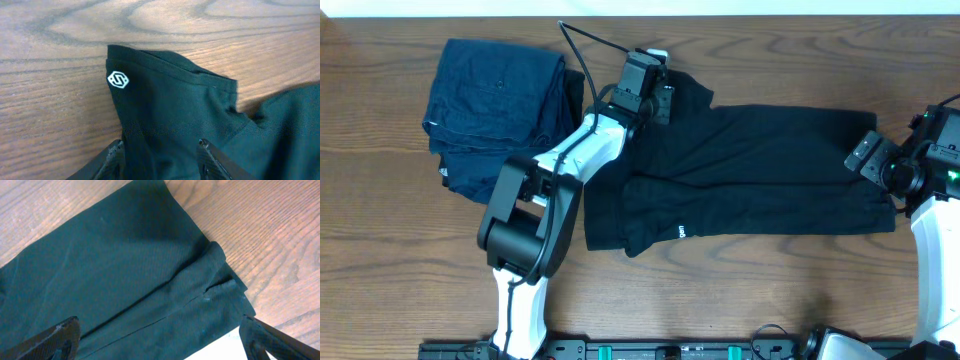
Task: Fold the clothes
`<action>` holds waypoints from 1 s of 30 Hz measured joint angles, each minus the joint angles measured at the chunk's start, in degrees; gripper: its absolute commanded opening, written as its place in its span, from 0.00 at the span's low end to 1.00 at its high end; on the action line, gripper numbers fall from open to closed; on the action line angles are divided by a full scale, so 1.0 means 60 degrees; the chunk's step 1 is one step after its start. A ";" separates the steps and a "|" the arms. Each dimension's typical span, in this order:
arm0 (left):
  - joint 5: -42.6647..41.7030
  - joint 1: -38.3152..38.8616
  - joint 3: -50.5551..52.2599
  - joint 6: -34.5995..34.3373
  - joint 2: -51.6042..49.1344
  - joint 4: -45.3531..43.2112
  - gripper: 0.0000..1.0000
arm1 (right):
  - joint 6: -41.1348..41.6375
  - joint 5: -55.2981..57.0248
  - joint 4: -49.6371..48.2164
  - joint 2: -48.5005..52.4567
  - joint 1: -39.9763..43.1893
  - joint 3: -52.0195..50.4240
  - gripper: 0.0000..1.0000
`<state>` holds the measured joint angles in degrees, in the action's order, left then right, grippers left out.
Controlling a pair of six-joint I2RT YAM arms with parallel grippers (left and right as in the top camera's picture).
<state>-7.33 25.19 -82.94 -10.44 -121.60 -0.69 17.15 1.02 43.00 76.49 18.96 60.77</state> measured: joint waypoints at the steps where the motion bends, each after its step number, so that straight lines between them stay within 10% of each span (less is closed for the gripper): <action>1: 0.0000 -0.0011 0.0000 0.0000 -0.0117 -0.0058 0.49 | 0.0004 0.0000 0.0004 0.0000 -0.0004 0.0000 0.99; 24: 0.0033 -0.0029 -0.0106 0.0069 -0.0820 0.0994 0.31 | 0.0004 0.0000 0.0000 0.0000 0.0000 0.0000 0.99; 30: 0.0033 -0.0040 -0.0211 0.0157 -0.0583 0.2277 0.48 | 0.0004 0.0000 0.0000 0.0000 -0.0004 0.0000 0.99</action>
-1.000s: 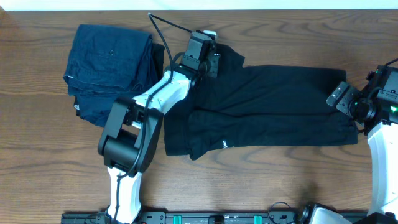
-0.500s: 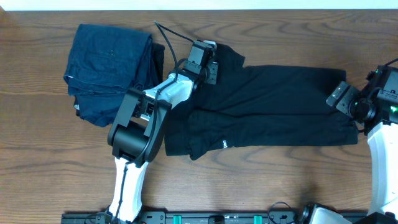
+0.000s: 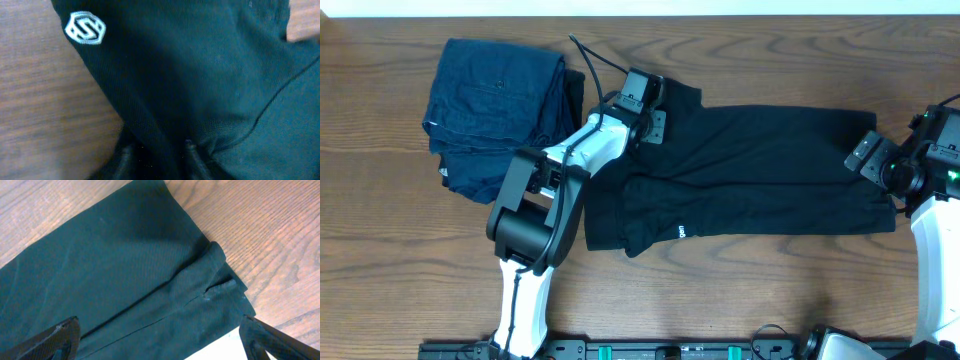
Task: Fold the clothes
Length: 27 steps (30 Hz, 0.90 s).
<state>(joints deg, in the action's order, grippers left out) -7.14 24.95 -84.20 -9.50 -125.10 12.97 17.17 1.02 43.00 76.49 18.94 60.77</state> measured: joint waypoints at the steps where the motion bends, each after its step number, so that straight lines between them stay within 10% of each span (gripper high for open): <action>1: 0.0011 0.0004 -0.0011 -0.0029 0.0044 0.0146 0.49 | 0.0000 0.0000 0.0000 0.0000 0.0000 0.0000 0.99; 27: 0.0546 -0.0488 0.0164 -0.0015 0.0750 -0.1413 0.55 | -0.0004 0.0000 0.0000 0.0000 0.0004 -0.0004 0.99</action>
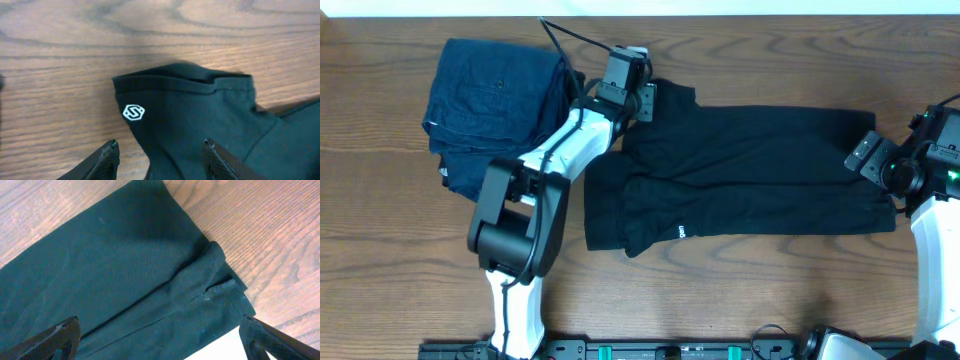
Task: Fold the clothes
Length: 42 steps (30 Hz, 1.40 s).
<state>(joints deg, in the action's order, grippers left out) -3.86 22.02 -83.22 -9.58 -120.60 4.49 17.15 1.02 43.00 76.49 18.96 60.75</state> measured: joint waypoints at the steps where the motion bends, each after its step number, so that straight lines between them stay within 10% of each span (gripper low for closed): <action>1: 0.0000 0.0000 0.0000 0.0000 -0.0124 -0.0127 0.55 | 0.0004 0.0000 0.0000 0.0000 -0.0004 0.0000 0.99; 15: 0.0000 0.0000 0.0000 0.0000 -0.1096 -0.0805 0.55 | 0.0000 0.0000 0.0000 0.0000 -0.0004 0.0000 0.99; 38: -0.0040 0.0000 0.0000 -0.0146 -0.1209 -0.1519 0.12 | 0.0000 -0.0521 -0.1107 0.0000 -0.0004 -0.0018 0.99; 42: -0.0044 0.0000 0.0000 -0.0153 -0.1209 -0.1537 0.08 | -0.0299 -0.0882 -0.1220 0.0011 -0.0004 -0.0022 0.83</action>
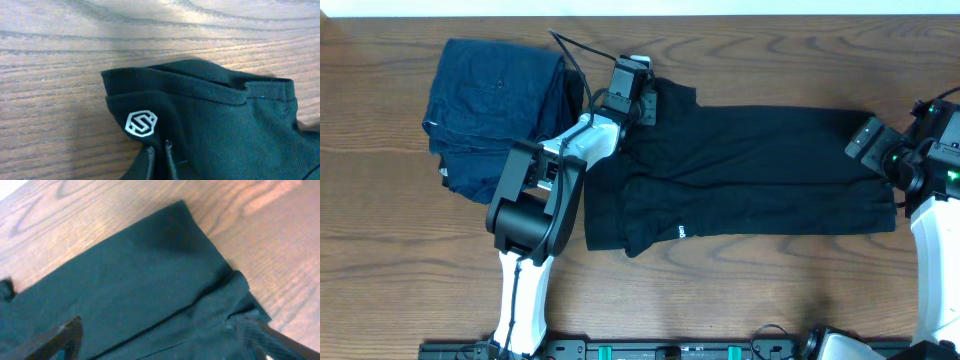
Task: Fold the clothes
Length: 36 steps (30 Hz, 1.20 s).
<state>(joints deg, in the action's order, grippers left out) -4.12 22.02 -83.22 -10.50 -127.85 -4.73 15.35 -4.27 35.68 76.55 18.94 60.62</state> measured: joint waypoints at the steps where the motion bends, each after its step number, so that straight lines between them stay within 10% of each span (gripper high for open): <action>1: 0.0000 0.0000 0.0000 0.0011 0.0000 -0.0004 0.08 | -0.0109 -0.0047 -0.0149 0.0051 0.0000 0.0000 0.80; 36: 0.0000 0.0000 0.0000 0.0007 0.0004 0.0106 0.08 | -0.3585 -0.0251 -0.2317 0.7705 0.0452 0.4262 0.72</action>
<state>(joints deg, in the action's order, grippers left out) -4.12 22.02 -83.22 -10.46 -127.83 -4.10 -6.15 -5.78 21.78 122.78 21.65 86.19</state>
